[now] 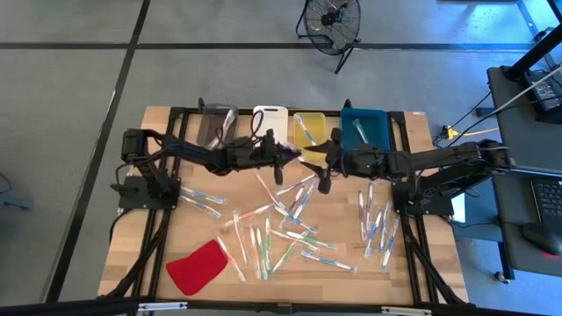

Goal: Pick & Place Toothbrushes
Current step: Put the violet toothbrush into the white bin

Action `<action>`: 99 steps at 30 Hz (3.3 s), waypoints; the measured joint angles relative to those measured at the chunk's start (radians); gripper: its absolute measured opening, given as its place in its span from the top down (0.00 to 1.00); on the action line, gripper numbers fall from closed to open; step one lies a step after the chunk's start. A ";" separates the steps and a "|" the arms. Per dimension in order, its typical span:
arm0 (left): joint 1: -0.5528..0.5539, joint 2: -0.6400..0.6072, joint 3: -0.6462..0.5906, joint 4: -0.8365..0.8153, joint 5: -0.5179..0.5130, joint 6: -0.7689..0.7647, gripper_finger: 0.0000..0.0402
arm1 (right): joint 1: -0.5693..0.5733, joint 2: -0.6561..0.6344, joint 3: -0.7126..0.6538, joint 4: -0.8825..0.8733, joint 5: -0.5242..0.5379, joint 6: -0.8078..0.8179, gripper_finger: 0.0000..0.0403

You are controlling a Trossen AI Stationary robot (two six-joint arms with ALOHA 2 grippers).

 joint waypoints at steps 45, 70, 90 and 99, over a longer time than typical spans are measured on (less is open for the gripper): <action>0.434 -0.197 0.340 -1.015 0.007 -0.213 0.96 | 0.032 0.012 0.000 -0.477 -0.157 0.173 0.71; 0.456 0.065 0.340 -0.994 0.148 -0.361 0.95 | 0.032 0.012 0.000 -0.475 -0.157 0.154 0.85; 0.478 0.148 0.341 -1.010 0.155 -0.412 0.94 | 0.032 0.012 0.000 -0.475 -0.157 0.155 0.86; 0.487 0.148 0.341 -1.021 0.162 -0.413 0.88 | 0.032 0.012 0.000 -0.475 -0.157 0.155 0.82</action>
